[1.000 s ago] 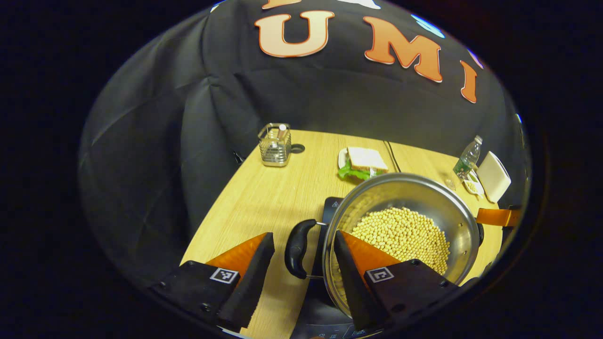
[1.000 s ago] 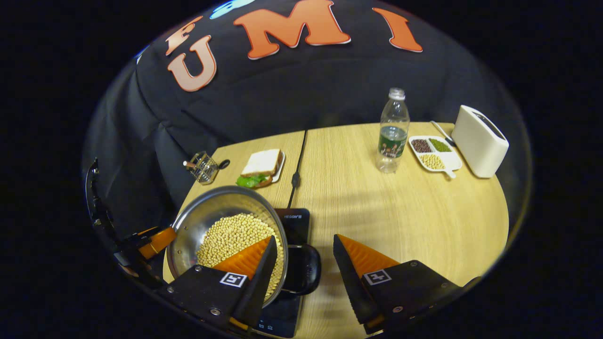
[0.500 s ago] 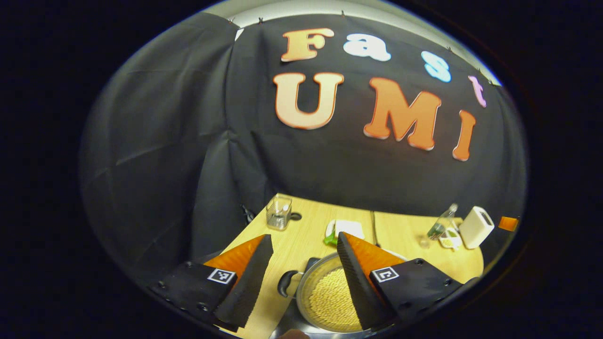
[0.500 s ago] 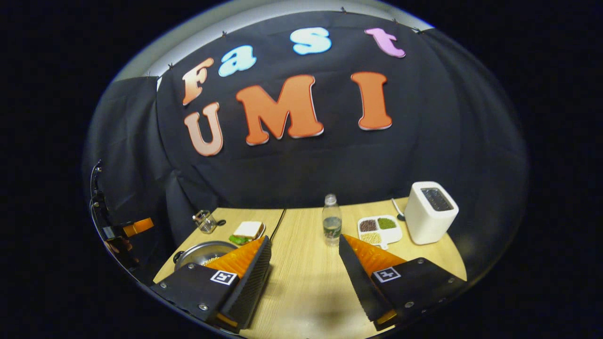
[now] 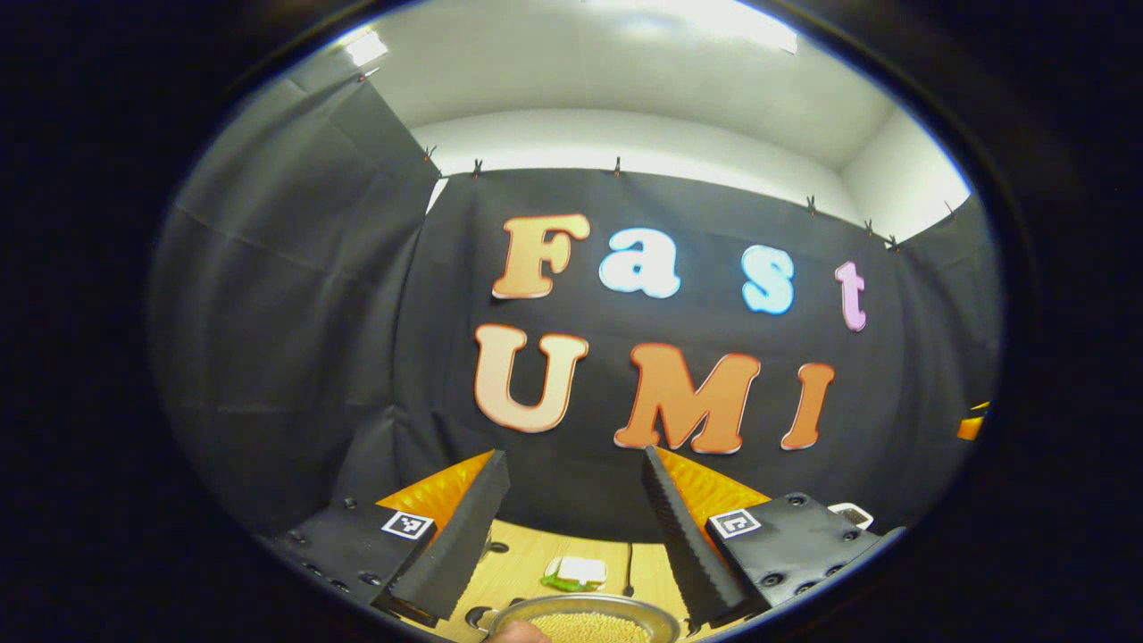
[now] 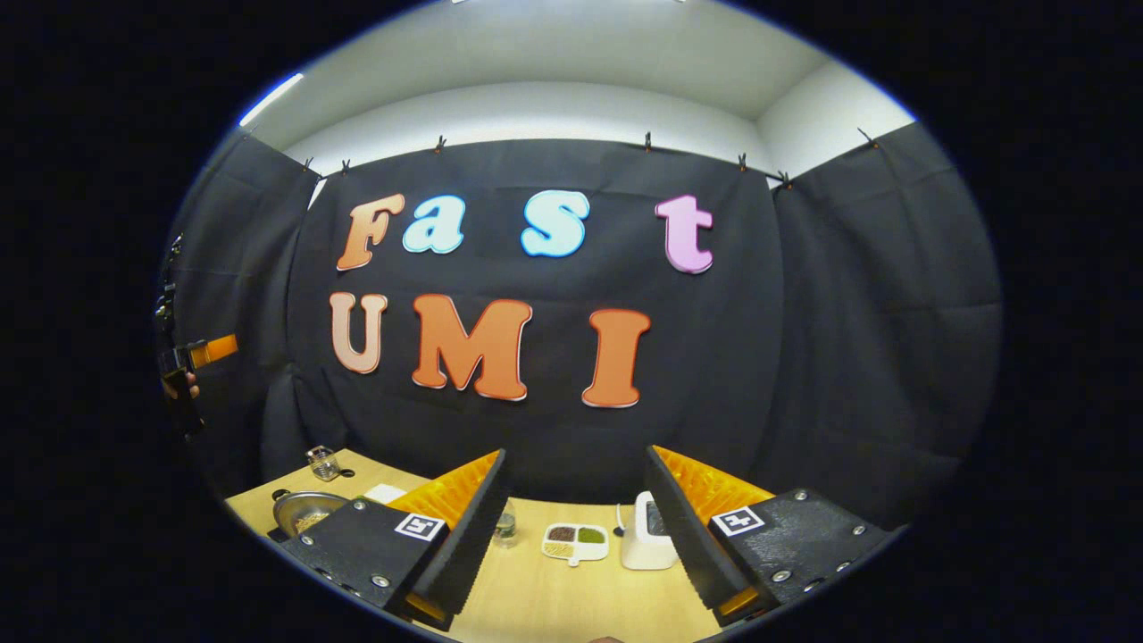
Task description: First push the handle of the pot to place it horizontally, then grasp the pot with both hands and set it on the induction cooktop.
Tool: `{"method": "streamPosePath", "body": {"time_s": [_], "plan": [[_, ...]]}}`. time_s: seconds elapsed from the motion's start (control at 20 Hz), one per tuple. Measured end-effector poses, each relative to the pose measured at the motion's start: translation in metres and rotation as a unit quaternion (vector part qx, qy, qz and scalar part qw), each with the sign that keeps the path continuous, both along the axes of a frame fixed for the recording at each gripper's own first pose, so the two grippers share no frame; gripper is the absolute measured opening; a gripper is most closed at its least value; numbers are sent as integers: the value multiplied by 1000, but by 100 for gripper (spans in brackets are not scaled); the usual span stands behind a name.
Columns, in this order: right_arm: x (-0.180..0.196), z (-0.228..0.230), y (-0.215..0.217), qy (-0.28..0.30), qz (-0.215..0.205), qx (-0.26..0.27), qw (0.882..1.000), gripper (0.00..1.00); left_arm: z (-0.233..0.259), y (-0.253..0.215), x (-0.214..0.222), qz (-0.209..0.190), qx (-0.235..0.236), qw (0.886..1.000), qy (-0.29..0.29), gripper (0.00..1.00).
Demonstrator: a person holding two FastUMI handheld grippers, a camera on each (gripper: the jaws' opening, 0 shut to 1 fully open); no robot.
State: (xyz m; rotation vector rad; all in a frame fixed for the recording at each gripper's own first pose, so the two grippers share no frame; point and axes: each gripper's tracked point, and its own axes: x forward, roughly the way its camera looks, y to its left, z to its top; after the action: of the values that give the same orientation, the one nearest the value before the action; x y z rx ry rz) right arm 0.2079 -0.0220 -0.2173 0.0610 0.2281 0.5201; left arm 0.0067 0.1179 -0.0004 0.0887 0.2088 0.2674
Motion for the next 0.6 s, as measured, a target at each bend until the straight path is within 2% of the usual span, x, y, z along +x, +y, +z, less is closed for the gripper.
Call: {"method": "streamPosePath", "body": {"time_s": [0.2,0.25,0.3,0.4,0.45,0.5,0.55,0.6], "plan": [[17,39,-42,-50,-35,-16,998,93,62,-30,20,-25,11,998,-55,97],[19,51,-51,-65,-40,-19,997,98,73,-36,23,-28,14,997,-67,96],[22,60,-56,-79,-44,-20,996,93,81,-42,21,-30,15,996,-78,96],[28,79,-66,-102,-57,-23,993,93,99,-56,24,-39,18,993,-106,96],[29,86,-67,-109,-64,-24,992,89,108,-63,26,-44,19,992,-120,96],[32,91,-67,-113,-66,-25,991,93,117,-67,25,-48,20,990,-132,97],[35,94,-67,-116,-67,-24,991,89,129,-71,26,-52,20,988,-145,96],[37,100,-69,-117,-69,-23,991,89,139,-76,31,-55,18,986,-154,96]]}}
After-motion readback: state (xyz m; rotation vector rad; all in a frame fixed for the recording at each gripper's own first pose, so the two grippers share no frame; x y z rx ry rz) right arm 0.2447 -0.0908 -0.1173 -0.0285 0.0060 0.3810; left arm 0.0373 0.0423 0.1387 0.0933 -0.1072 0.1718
